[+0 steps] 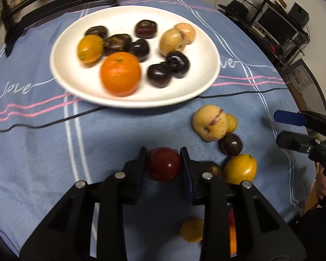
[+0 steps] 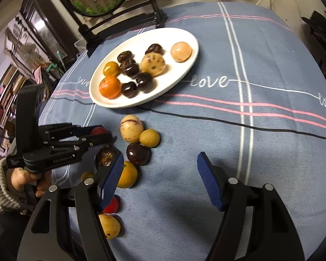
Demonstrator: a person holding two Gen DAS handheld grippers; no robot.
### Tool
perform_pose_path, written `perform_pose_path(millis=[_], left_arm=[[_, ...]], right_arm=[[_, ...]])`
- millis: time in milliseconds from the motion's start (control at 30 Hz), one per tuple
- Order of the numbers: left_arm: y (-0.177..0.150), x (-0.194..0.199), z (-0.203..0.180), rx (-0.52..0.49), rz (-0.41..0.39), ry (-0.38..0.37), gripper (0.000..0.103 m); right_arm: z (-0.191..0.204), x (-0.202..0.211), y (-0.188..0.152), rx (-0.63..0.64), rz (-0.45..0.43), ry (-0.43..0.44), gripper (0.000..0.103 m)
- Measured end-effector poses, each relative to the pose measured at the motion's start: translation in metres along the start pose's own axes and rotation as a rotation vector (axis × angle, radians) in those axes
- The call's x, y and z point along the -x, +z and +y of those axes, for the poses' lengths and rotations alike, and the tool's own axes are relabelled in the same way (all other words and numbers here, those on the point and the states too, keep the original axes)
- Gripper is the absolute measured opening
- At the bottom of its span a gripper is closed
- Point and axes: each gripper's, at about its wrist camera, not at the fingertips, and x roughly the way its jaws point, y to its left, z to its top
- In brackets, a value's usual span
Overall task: Organize fruits
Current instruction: 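Grasp the red tomato with the left gripper while the right gripper grasps the yellow-orange fruit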
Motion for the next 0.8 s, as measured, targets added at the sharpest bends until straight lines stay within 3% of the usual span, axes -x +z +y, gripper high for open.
perform_pose_path(millis=[333,500,633,700,800], left_arm=[[-0.029,0.021,0.028,0.099,-0.008,0.040,0.031],[-0.041,0.031,0.031,0.103,-0.016,0.051,0.031],[-0.049,0.039,0.037,0.112,-0.019,0.063,0.031],[-0.052,0.042,0.039,0.118,-0.019,0.069,0.031],[-0.056,0.044,0.041,0.119,-0.015,0.070,0.031]], right_arm=[[0.038,-0.021,-0.013,0.125,0.093,0.041,0.071],[0.051,-0.031,-0.015,0.155,0.092,0.036,0.070],[0.048,-0.038,-0.014,0.120,0.095,0.038,0.060],[0.045,-0.044,-0.015,0.094,0.101,0.040,0.049],[0.042,-0.051,-0.017,0.066,0.117,0.072,0.040]])
